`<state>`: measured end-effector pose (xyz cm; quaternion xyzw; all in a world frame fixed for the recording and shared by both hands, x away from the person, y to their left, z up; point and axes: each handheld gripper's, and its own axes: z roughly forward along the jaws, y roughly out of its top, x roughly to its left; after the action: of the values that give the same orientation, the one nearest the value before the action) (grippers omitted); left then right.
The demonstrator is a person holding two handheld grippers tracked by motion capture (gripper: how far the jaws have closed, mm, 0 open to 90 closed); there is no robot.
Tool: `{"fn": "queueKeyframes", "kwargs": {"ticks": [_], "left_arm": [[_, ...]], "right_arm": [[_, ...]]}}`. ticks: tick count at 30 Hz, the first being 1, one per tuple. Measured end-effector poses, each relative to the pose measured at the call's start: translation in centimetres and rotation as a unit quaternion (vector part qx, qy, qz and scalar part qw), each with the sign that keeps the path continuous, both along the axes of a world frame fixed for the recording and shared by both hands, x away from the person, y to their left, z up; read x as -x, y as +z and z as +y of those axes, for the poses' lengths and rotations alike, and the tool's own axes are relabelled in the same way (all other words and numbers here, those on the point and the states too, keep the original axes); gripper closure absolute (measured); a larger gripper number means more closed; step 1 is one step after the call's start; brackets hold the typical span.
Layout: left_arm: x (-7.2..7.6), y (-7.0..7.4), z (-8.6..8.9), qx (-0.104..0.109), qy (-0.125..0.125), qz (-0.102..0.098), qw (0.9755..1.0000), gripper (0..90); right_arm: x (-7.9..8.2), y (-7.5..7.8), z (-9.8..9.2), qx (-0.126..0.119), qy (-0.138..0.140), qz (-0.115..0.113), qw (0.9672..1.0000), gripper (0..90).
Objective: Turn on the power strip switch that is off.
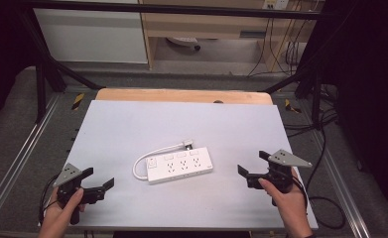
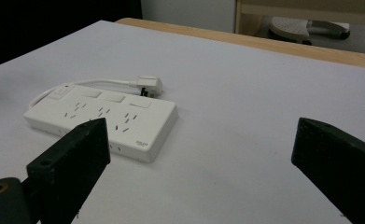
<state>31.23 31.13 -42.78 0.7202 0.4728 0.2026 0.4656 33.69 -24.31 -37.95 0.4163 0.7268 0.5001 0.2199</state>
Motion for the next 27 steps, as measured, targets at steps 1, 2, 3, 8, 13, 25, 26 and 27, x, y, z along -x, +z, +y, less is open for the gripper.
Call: {"fn": "queueKeyframes", "kwargs": {"ticks": [1,2,3,8,13,25,26,27], "left_arm": [[0.0,0.0,-0.1,0.0,-0.001,0.0,1.0,7.3],[0.0,0.0,-0.1,0.0,-0.001,0.002,1.0,7.4],[0.0,0.0,-0.1,-0.002,-0.002,0.002,1.0,7.4],[0.0,0.0,0.0,0.001,-0.001,0.001,1.0,7.3],[0.0,0.0,0.0,0.001,0.002,0.0,1.0,7.3],[0.0,-0.1,-0.1,0.0,-0.001,0.005,1.0,7.2],[0.0,-0.1,-0.1,0.001,-0.001,0.005,1.0,7.2],[0.0,-0.1,-0.1,-0.001,-0.001,0.005,1.0,7.1]], "right_arm": [[0.0,0.0,0.0,0.0,0.0,0.0,1.0,4.8],[-0.2,0.2,0.1,-0.004,0.0,0.001,1.0,4.6],[-0.2,0.2,0.1,-0.004,0.0,0.001,1.0,4.6],[-0.8,0.7,0.7,-0.005,0.002,0.001,1.0,4.3],[-1.4,1.1,1.2,-0.007,0.002,0.0,1.0,4.6],[-2.6,1.7,2.3,-0.003,0.013,0.007,0.9999,3.6],[-2.7,1.8,2.5,-0.003,0.014,0.009,0.9999,3.1],[-2.8,1.8,2.6,-0.001,0.015,0.009,0.9999,2.9]]}}
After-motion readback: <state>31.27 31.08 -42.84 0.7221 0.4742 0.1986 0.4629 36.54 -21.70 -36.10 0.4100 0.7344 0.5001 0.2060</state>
